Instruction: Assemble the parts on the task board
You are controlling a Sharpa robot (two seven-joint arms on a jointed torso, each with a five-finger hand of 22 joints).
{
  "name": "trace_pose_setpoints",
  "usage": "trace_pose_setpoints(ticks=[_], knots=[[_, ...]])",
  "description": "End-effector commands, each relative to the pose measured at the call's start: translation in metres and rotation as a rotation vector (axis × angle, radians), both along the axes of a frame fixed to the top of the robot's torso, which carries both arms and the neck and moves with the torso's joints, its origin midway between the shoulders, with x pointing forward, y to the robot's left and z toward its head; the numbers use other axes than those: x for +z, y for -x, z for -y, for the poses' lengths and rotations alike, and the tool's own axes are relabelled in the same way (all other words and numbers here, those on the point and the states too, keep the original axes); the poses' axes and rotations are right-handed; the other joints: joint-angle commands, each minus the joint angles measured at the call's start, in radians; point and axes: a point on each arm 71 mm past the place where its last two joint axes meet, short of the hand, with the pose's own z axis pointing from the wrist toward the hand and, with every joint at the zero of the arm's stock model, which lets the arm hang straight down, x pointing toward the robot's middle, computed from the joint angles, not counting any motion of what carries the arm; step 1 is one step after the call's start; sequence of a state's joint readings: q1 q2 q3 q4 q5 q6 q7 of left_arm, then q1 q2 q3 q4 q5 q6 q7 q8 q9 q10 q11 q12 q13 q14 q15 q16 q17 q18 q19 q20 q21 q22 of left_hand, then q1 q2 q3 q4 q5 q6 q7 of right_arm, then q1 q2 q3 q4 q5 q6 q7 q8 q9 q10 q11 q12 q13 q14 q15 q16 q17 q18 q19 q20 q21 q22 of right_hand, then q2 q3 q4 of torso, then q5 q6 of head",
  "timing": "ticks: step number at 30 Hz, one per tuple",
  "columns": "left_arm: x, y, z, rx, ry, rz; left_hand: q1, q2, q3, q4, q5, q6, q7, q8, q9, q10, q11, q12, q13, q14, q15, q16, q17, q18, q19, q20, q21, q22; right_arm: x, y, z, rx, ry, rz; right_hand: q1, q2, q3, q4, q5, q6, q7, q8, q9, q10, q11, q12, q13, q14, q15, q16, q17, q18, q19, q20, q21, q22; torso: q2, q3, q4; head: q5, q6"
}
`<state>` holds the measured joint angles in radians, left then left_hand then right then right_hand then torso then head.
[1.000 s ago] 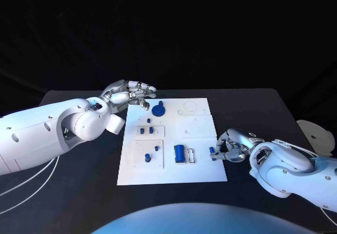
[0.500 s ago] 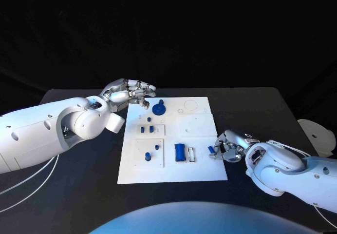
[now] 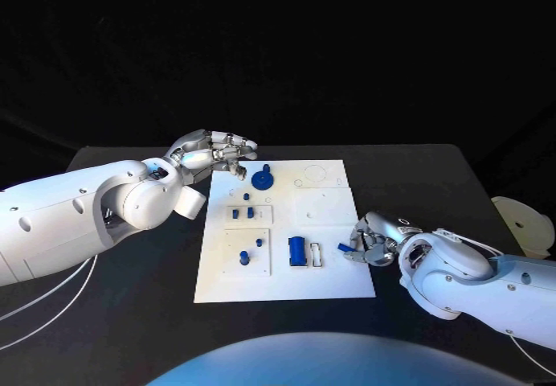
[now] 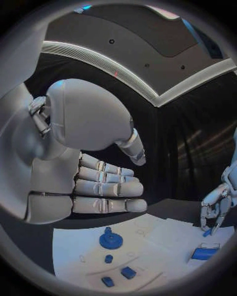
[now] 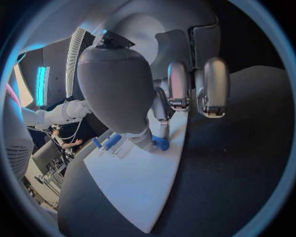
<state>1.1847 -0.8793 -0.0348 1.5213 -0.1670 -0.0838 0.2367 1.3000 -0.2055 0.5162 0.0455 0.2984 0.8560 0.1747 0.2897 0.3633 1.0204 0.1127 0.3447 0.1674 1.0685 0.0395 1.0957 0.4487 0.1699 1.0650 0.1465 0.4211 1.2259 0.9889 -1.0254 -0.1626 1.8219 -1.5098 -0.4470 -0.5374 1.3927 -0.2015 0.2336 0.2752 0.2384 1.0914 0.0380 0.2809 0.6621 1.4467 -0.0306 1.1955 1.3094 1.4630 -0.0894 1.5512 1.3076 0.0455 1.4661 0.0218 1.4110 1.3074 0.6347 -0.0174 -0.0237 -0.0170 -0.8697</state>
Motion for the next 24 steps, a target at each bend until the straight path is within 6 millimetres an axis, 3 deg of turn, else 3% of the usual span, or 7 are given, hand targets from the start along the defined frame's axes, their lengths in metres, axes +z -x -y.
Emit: trace_pose_setpoints(ticks=[1,2,3,4,7,11,24], knots=[[0.001,0.001,0.002,-0.016,0.011,0.001,-0.006,0.006,0.002,-0.001,0.004,-0.005,0.001,0.006,0.001,-0.009,0.001,0.004,-0.001,-0.006,0.002,0.006,-0.001,0.009,0.007,-0.002,-0.004,0.001,-0.006,0.003,0.001,0.004,0.028,-0.023,0.077,0.018,0.108,-0.025,-0.035,0.013,-0.004,-0.010,-0.007,-0.006,-0.009,0.000,0.010,0.094,-0.009,-0.005,0.197,-0.011,0.044,-0.008,0.002,0.218,0.000,-0.0011,-0.0008,0.001,-0.001],[0.001,0.001,0.002,-0.016,0.011,0.000,-0.006,0.006,0.002,-0.001,0.004,-0.005,0.001,0.006,0.001,-0.009,0.001,0.004,-0.001,-0.006,0.002,0.006,-0.001,0.009,0.007,-0.002,-0.004,0.001,-0.006,0.004,0.001,0.003,0.024,-0.021,0.074,-0.003,0.197,-0.032,-0.055,0.020,0.002,-0.010,-0.007,-0.007,-0.008,-0.001,0.010,0.094,-0.005,-0.005,0.198,-0.011,0.044,-0.008,0.003,0.218,-0.001,-0.0009,-0.0010,0.001,-0.001],[0.001,0.001,0.002,-0.016,0.011,0.000,-0.006,0.006,0.002,-0.001,0.004,-0.005,0.001,0.006,0.001,-0.009,0.001,0.004,-0.001,-0.006,0.002,0.006,-0.001,0.009,0.007,-0.002,-0.004,0.001,-0.005,0.005,0.000,0.002,0.018,-0.020,0.042,-0.035,0.279,-0.043,-0.036,0.022,0.003,-0.005,0.003,-0.003,-0.006,0.000,0.011,0.094,-0.003,-0.004,0.199,-0.011,0.045,-0.005,0.004,0.218,-0.001,-0.0006,-0.0011,0.002,-0.001],[0.001,0.001,0.002,-0.016,0.011,0.000,-0.006,0.006,0.002,-0.001,0.004,-0.005,0.001,0.006,0.001,-0.009,0.001,0.004,-0.001,-0.006,0.002,0.006,-0.001,0.009,0.007,-0.002,-0.004,0.001,-0.004,0.006,-0.001,0.000,0.010,-0.019,0.021,-0.045,0.330,-0.061,-0.028,0.017,0.005,0.000,0.013,-0.002,-0.007,0.000,0.010,0.094,-0.003,-0.004,0.200,-0.012,0.045,-0.004,0.006,0.219,-0.001,-0.0007,-0.0012,0.001,-0.001],[0.001,0.001,0.002,-0.016,0.011,0.000,-0.006,0.006,0.002,-0.001,0.004,-0.005,0.001,0.006,0.001,-0.009,0.001,0.004,-0.001,-0.006,0.002,0.006,-0.001,0.009,0.007,-0.002,-0.004,0.001,-0.001,0.009,-0.003,-0.011,-0.023,-0.019,-0.036,-0.060,0.403,-0.104,-0.003,0.005,0.002,0.017,0.041,0.004,-0.005,0.004,0.013,0.095,-0.003,-0.003,0.202,-0.012,0.046,-0.003,0.009,0.220,-0.002,-0.0009,-0.0016,0.000,0.000],[0.001,0.001,0.002,-0.015,0.010,0.001,-0.008,0.006,0.002,0.000,0.004,-0.006,0.001,0.007,0.001,-0.009,0.001,0.005,-0.001,-0.006,0.002,0.006,-0.001,0.009,0.007,-0.001,-0.005,0.001,0.005,0.012,-0.008,-0.019,-0.074,-0.008,-0.096,-0.056,0.449,-0.145,0.005,-0.012,-0.001,0.035,0.073,0.012,-0.006,0.015,0.020,0.096,-0.005,-0.001,0.208,-0.014,0.049,-0.004,0.017,0.222,-0.004,-0.0027,-0.0018,-0.001,0.003],[0.000,0.001,0.001,-0.019,0.009,-0.002,-0.004,0.008,0.005,-0.003,0.005,-0.006,0.001,0.007,0.002,-0.009,0.000,0.006,-0.001,-0.007,0.002,0.007,-0.002,0.010,0.007,-0.002,-0.005,0.002,0.011,0.016,-0.024,-0.048,-0.194,-0.072,-0.178,-0.053,0.487,-0.177,0.037,-0.024,-0.003,0.049,0.098,0.016,-0.007,0.021,0.025,0.097,-0.006,0.001,0.213,-0.015,0.051,-0.005,0.022,0.223,-0.001,-0.0018,-0.0003,0.008,0.008]])
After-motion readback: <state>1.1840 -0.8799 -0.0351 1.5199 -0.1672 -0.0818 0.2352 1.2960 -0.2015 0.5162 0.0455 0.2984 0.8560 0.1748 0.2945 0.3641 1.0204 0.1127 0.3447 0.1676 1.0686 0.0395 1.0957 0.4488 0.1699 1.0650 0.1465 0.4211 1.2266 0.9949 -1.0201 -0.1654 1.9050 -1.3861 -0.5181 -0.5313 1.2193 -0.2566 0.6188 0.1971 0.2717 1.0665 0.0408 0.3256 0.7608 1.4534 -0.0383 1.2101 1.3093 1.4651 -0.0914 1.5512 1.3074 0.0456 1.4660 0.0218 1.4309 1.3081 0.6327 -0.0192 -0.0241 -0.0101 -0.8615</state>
